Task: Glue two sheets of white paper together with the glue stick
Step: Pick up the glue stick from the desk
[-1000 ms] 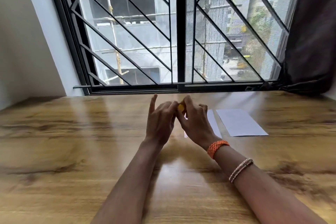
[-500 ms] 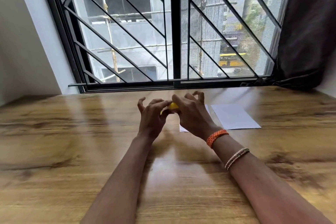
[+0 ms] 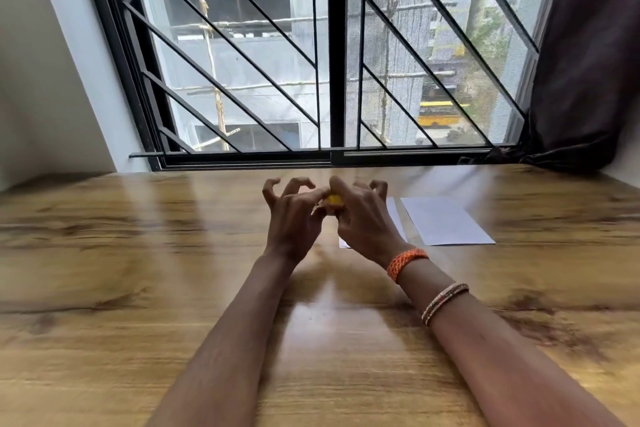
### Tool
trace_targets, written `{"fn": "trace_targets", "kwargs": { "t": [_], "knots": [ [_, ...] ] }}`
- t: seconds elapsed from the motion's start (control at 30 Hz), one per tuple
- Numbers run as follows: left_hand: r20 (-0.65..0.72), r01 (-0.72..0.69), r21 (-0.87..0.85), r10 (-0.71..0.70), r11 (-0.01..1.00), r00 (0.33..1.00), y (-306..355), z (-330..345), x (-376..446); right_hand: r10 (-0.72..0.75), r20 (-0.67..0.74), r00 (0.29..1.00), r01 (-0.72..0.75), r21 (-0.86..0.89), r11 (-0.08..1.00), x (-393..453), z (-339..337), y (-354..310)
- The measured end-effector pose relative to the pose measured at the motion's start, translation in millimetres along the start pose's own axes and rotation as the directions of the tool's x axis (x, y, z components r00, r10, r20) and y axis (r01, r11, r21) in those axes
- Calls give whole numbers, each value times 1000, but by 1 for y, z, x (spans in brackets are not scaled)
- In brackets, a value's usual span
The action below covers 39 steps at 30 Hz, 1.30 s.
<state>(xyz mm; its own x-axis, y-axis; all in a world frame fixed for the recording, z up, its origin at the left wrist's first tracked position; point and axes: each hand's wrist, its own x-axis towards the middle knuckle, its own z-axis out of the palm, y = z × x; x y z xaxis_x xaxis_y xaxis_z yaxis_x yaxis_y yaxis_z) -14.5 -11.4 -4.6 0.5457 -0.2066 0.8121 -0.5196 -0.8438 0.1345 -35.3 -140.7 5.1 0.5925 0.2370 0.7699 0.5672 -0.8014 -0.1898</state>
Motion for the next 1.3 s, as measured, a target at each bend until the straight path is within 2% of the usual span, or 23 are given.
{"fn": "trace_targets", "kwargs": {
  "t": [0.1, 0.2, 0.33, 0.43, 0.5, 0.6, 0.73, 0.8, 0.87, 0.97, 1.0, 1.07, 1.17, 1.3],
  "knots": [
    [14, -11, -23, 12, 1000, 1000, -2, -4, -1, -121, 46, 992, 127, -153, 980, -1, -2, 5],
    [24, -3, -32, 4, 999, 1000, -5, -6, -3, -146, 79, 986, 160, -218, 963, 0, -3, 6],
    [25, 4, 2, -4, 1000, 1000, -9, -7, -6, -33, 106, 994, 44, -100, 994, -1, 0, 3],
    [16, 17, 16, -17, 1000, 1000, -9, -5, -6, 148, 124, 981, -155, 50, 987, -2, 5, 3],
    [24, 8, 30, -9, 1000, 1000, -10, -4, -6, 216, 137, 967, -230, 97, 968, -2, 7, 5],
    [36, 35, 26, -35, 999, 999, -8, -4, -5, 221, 113, 969, -234, 115, 966, -1, 7, 4],
    [53, 155, 30, -156, 987, 986, -13, -6, -6, 203, 13, 979, -203, 109, 973, 3, 4, -2],
    [53, 273, -21, -272, 962, 961, -23, -10, -8, 246, -31, 969, -240, 132, 962, 7, 4, -4],
    [44, 423, -150, -422, 894, 906, -33, -16, -7, 349, -21, 937, -336, 228, 914, 14, 10, -6],
    [79, 555, -381, -572, 740, 817, -39, -22, -5, 479, 213, 852, -521, 442, 730, 27, 26, -17],
    [83, 568, -428, -595, 703, 799, -39, -23, -5, 494, 279, 824, -564, 483, 669, 31, 34, -22],
    [60, 597, -452, -646, 662, 761, -45, -24, -6, 508, 346, 789, -613, 498, 613, 35, 52, -32],
    [-20, 613, -446, -692, 652, 722, -54, -25, -8, 527, 358, 771, -636, 393, 663, 34, 77, -43],
    [-75, 598, -405, -677, 692, 732, -57, -24, -8, 489, 258, 834, -552, 370, 747, 29, 81, -46]
  ]
}}
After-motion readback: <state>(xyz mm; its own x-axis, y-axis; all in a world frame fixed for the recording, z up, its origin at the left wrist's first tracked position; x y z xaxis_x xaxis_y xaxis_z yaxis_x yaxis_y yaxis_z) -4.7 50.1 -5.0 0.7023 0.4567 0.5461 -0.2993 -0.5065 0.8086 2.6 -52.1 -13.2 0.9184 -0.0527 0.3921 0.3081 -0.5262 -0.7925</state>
